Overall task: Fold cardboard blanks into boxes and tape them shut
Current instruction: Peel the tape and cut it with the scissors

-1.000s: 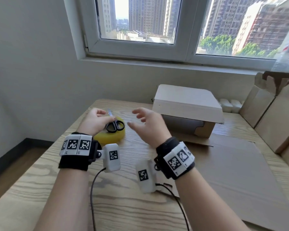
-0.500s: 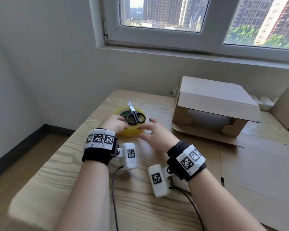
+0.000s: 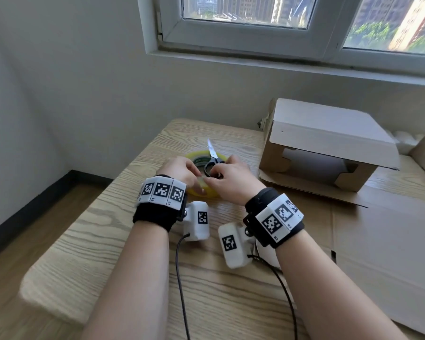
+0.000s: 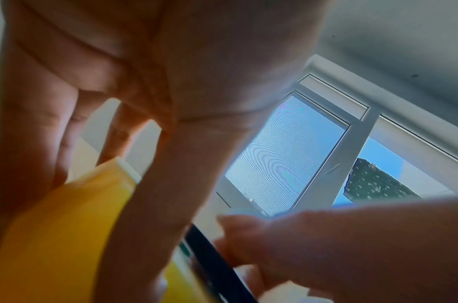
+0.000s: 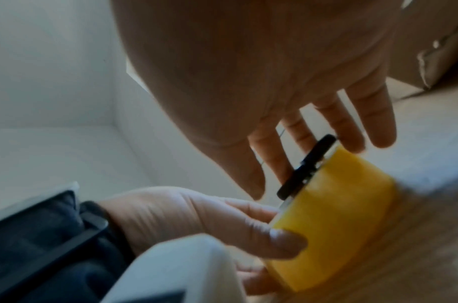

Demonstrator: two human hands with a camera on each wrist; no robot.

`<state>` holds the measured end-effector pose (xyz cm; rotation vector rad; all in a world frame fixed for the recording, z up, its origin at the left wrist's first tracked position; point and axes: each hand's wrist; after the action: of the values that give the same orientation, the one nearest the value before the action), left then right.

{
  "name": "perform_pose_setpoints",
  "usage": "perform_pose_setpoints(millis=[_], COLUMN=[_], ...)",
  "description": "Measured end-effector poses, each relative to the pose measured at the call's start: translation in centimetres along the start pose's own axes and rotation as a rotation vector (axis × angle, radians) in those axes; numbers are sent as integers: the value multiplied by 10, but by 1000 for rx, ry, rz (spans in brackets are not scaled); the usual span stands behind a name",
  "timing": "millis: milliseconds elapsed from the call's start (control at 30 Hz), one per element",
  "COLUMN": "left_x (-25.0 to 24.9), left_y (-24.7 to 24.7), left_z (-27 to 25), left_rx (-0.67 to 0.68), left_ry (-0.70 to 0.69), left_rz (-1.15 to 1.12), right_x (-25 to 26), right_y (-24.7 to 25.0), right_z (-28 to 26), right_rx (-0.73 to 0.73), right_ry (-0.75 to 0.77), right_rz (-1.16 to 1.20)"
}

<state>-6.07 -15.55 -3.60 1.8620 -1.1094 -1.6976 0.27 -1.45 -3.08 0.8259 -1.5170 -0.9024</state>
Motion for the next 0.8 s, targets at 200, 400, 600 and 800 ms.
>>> perform_pose_setpoints(millis=[200, 400, 600, 800], left_x=[2, 9, 1, -5], left_y=[5, 21, 21, 13], left_z=[-8, -10, -15, -14], left_rx=[3, -140, -148, -119], left_ry=[-57, -57, -45, -44], left_rz=[-153, -636, -1046, -1024], right_x=[-23, -38, -25, -26], right_y=[40, 50, 36, 34], right_z=[-6, -11, -12, -9], right_rx=[-145, -43, 123, 24], right_ry=[-112, -179, -130, -85], right_rz=[171, 334, 213, 341])
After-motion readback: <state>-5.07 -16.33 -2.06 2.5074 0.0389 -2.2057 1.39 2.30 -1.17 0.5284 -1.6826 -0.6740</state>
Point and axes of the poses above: each hand's wrist, its own z-axis towards the middle knuckle, its own y-axis out of the back of the hand, x = y × z, and after that the axes turned 3 degrees about -y, right-handed
